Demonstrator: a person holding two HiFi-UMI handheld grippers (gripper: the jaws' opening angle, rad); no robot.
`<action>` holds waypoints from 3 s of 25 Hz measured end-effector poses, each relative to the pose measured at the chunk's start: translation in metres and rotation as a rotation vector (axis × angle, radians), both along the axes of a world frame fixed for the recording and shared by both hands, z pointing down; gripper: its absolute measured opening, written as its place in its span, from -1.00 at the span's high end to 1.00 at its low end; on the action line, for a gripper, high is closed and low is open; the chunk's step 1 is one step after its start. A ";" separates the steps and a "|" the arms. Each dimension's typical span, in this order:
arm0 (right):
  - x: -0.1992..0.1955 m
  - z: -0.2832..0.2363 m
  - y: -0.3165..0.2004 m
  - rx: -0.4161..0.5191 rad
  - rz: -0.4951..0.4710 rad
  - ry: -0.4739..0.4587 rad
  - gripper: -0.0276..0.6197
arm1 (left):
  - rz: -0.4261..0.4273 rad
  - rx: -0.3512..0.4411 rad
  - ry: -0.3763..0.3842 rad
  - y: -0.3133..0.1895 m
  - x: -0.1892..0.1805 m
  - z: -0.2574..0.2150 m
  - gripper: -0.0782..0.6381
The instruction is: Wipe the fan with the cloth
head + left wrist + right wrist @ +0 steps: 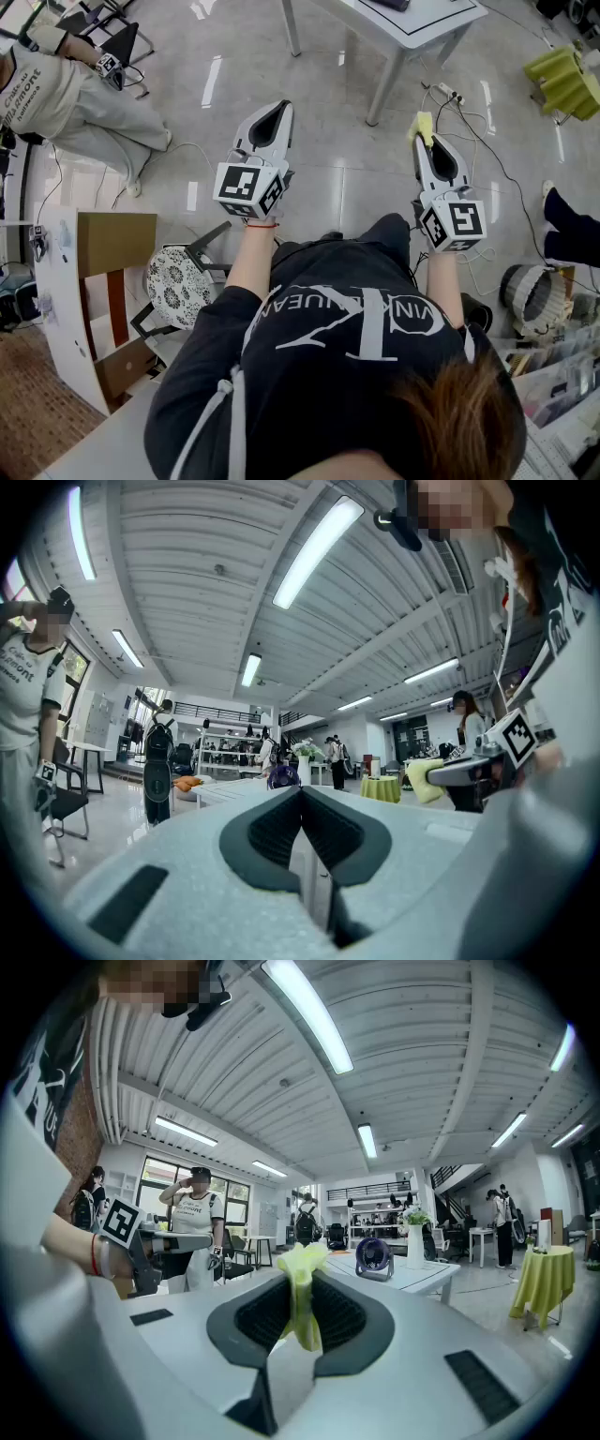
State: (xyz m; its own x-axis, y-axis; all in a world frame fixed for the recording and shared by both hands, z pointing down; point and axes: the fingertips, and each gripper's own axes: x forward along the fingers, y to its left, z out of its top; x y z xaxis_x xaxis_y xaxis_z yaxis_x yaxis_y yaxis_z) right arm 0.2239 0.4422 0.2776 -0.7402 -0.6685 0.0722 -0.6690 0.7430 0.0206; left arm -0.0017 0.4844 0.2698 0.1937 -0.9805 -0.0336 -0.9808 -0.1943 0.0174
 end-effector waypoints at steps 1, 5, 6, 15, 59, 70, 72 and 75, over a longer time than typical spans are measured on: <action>0.000 0.001 0.001 -0.003 0.005 -0.002 0.73 | 0.005 -0.004 0.004 0.001 -0.001 0.001 0.75; 0.000 0.002 0.002 -0.017 0.033 -0.016 0.73 | 0.011 -0.021 0.029 0.003 -0.006 0.009 0.75; 0.000 0.000 0.001 -0.016 0.034 -0.018 0.73 | 0.008 -0.024 0.039 0.003 -0.008 0.012 0.75; 0.006 0.005 -0.039 -0.031 0.034 -0.027 0.73 | 0.042 -0.042 0.073 -0.052 -0.002 0.020 0.75; -0.091 0.073 -0.358 -0.119 -0.056 0.145 0.72 | 0.128 -0.222 0.116 -0.388 -0.028 0.086 0.75; -0.127 0.075 -0.404 -0.082 -0.064 0.192 0.72 | 0.153 -0.304 0.109 -0.421 -0.038 0.122 0.75; -0.131 0.075 -0.414 -0.081 -0.060 0.211 0.72 | 0.172 -0.305 0.111 -0.437 -0.038 0.123 0.75; -0.136 0.076 -0.427 -0.101 -0.034 0.220 0.71 | 0.194 -0.304 0.102 -0.462 -0.039 0.122 0.75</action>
